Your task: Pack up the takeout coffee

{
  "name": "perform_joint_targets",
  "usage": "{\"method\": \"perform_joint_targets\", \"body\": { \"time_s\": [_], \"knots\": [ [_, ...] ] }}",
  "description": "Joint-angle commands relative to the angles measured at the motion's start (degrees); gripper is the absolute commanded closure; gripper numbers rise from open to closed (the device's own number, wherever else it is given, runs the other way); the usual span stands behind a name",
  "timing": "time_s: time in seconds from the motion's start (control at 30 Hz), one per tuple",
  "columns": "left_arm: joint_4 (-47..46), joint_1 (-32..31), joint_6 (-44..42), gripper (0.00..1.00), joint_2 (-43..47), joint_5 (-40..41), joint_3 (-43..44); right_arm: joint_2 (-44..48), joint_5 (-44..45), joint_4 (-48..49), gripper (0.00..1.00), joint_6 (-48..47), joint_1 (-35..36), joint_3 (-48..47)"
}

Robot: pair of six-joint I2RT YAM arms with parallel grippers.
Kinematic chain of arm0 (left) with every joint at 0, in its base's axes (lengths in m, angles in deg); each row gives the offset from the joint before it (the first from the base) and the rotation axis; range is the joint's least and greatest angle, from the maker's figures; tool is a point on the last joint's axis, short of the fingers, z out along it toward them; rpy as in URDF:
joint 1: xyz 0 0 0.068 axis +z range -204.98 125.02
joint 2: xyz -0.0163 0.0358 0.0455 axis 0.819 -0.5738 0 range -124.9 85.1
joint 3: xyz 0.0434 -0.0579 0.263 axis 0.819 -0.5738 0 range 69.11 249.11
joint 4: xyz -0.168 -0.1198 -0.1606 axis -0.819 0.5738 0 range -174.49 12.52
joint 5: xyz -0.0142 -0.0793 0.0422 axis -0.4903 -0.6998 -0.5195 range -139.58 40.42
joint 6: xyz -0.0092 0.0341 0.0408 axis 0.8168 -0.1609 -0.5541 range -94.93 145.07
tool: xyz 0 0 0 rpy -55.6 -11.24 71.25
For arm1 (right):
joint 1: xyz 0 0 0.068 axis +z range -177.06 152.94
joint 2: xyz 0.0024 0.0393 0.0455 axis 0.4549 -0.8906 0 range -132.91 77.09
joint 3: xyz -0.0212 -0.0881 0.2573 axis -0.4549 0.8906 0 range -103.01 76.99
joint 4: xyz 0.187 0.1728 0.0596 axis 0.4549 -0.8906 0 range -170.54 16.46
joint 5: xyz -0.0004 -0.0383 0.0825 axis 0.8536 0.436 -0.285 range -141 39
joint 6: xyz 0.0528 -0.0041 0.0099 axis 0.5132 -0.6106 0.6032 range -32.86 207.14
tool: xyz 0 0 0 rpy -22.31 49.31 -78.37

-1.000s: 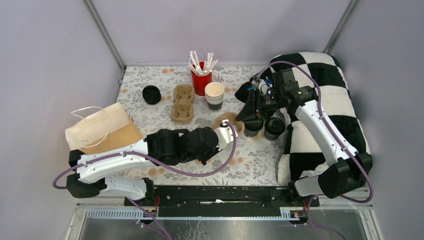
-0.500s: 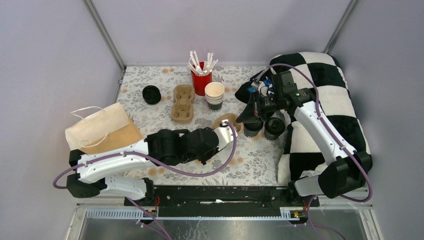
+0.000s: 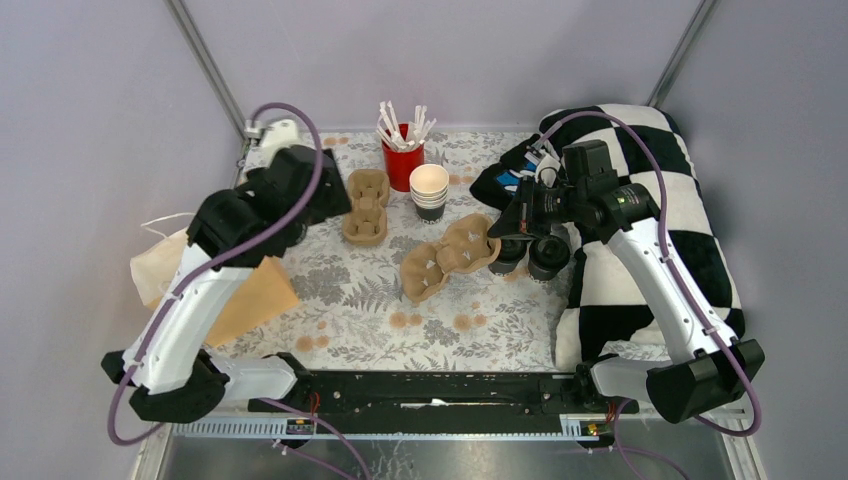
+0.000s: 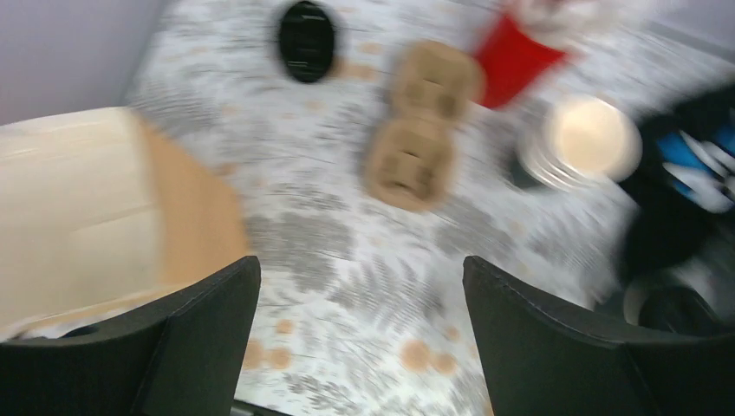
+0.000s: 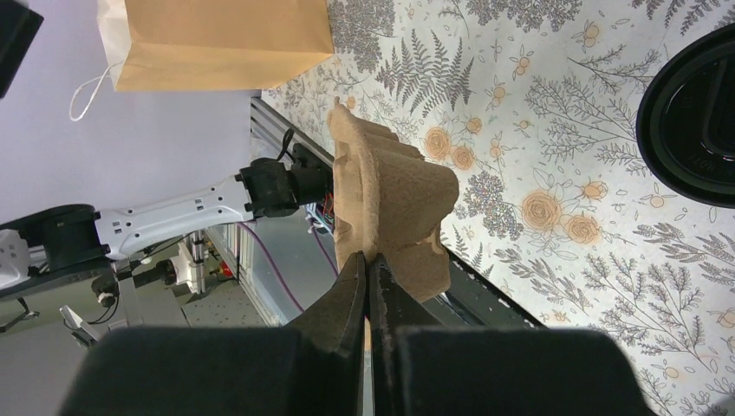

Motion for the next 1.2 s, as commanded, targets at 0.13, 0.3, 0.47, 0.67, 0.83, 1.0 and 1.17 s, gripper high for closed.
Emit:
{"method": "perform_joint_targets", "body": {
  "time_s": [0.13, 0.3, 0.47, 0.67, 0.83, 1.0, 1.17],
  "knots": [
    [7.26, 27.60, -1.60, 0.04, -1.17, 7.05, -3.58, -0.30, -1.57, -1.68, 1.00, -2.71, -0.26, -2.57],
    [1.21, 36.37, -6.67, 0.07, -0.73, 2.43, -7.72, 0.49, -1.79, -2.13, 1.00, -3.40, -0.24, -1.85],
    [-3.12, 40.48, -10.02, 0.33, -2.73, -2.86, -11.58, 0.78, -2.34, -1.83, 1.00, -3.49, -0.25, -1.49],
    [-3.73, 40.47, -12.29, 0.63, -2.26, -4.45, -13.42, 1.23, -2.02, -1.39, 1.00, -3.25, -0.31, -1.18],
    [-3.64, 40.37, -14.88, 0.84, -0.70, -10.81, -16.55, 0.89, -1.94, -1.14, 1.00, -3.27, -0.24, -1.32],
    [-0.36, 37.14, -15.91, 1.00, 0.16, -14.68, -15.46, 0.86, -1.57, -1.12, 1.00, -3.09, -0.25, -1.25],
    [7.62, 27.30, -8.99, 1.00, -1.49, -16.48, -9.90, 1.03, 0.03, -1.36, 1.00, -2.75, -0.24, -1.38]
  ]
}}
